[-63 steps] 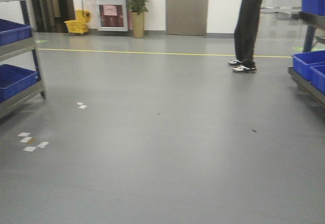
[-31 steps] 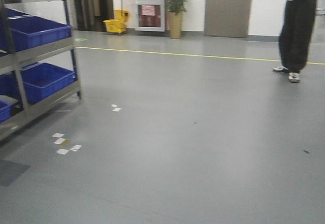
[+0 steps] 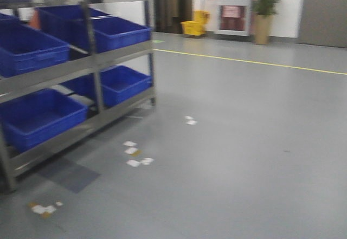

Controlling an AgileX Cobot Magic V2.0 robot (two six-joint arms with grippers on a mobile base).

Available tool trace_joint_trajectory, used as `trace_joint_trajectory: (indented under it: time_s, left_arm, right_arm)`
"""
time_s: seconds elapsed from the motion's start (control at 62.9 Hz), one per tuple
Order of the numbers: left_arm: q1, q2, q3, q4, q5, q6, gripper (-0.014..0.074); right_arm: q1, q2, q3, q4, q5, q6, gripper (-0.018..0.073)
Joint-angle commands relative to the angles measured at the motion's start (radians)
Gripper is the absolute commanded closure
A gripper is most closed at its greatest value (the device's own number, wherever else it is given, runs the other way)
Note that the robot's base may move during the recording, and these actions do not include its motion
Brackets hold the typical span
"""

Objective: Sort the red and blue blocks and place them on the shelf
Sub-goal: 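Turn the base toward the shelves of blue bins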

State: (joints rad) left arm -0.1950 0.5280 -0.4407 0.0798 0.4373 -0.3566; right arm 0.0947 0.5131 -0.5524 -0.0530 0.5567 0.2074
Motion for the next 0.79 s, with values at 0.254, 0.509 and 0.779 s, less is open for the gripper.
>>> trace_joint_trajectory:
  time_s: [0.254,0.509,0.779]
  left_arm:
    - [0.001,0.002,-0.030,0.002,-0.083,-0.003,0.0472]
    - [0.001,0.002,-0.030,0.002,-0.083,-0.003,0.0472]
    - [0.001,0.002,-0.030,0.002,-0.083,-0.003,0.0472]
  right_arm:
    - [-0.007,0.001,-0.027,-0.010,-0.079,-0.003,0.0503]
    - [-0.007,0.001,-0.027,-0.010,-0.079,-0.003,0.0503]
    - [-0.007,0.001,-0.027,-0.010,-0.079,-0.003,0.0503]
